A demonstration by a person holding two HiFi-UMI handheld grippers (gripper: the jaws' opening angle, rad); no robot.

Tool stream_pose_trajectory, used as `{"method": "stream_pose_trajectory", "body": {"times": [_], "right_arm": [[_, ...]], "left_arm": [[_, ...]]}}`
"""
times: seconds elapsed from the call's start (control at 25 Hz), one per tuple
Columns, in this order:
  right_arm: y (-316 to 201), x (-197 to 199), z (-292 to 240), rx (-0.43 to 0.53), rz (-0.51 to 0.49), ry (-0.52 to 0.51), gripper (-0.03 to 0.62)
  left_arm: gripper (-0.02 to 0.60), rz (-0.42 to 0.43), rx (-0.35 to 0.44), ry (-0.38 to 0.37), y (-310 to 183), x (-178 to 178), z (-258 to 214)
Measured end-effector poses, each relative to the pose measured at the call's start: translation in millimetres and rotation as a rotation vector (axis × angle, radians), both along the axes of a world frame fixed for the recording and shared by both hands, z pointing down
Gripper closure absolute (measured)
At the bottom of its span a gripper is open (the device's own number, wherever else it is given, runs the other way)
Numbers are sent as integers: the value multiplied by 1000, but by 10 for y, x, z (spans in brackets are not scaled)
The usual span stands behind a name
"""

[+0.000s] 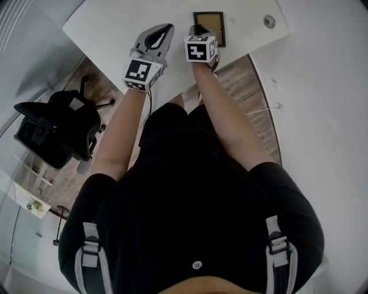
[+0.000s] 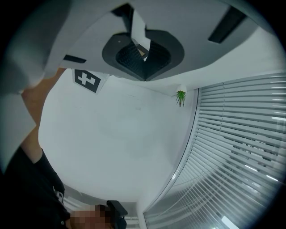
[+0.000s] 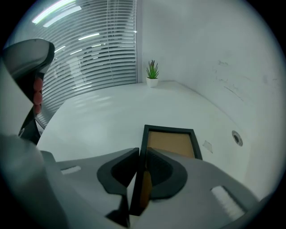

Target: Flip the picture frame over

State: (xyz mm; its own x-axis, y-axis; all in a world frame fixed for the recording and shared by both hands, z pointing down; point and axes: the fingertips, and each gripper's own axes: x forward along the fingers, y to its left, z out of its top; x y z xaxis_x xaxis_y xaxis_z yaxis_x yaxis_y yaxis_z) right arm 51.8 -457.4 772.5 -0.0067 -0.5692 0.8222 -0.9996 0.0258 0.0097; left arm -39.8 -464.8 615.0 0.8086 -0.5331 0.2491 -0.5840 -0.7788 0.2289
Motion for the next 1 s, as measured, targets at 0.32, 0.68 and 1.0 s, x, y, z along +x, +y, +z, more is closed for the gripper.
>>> {"method": "stream_pose_trajectory", "body": {"times": [0.32,0.68,1.0], "right_arm": [[47,19,-30,-5,59,-53,545],[87,-36,-283,22,72,-115,545],[159,-206,-564,59,80,-227,545]], "left_arm": [[574,-13,17,4,18,-115,-136],[574,-18,42,12,98,-179,-318],[574,-40,73,14,175,-253,-496]]}}
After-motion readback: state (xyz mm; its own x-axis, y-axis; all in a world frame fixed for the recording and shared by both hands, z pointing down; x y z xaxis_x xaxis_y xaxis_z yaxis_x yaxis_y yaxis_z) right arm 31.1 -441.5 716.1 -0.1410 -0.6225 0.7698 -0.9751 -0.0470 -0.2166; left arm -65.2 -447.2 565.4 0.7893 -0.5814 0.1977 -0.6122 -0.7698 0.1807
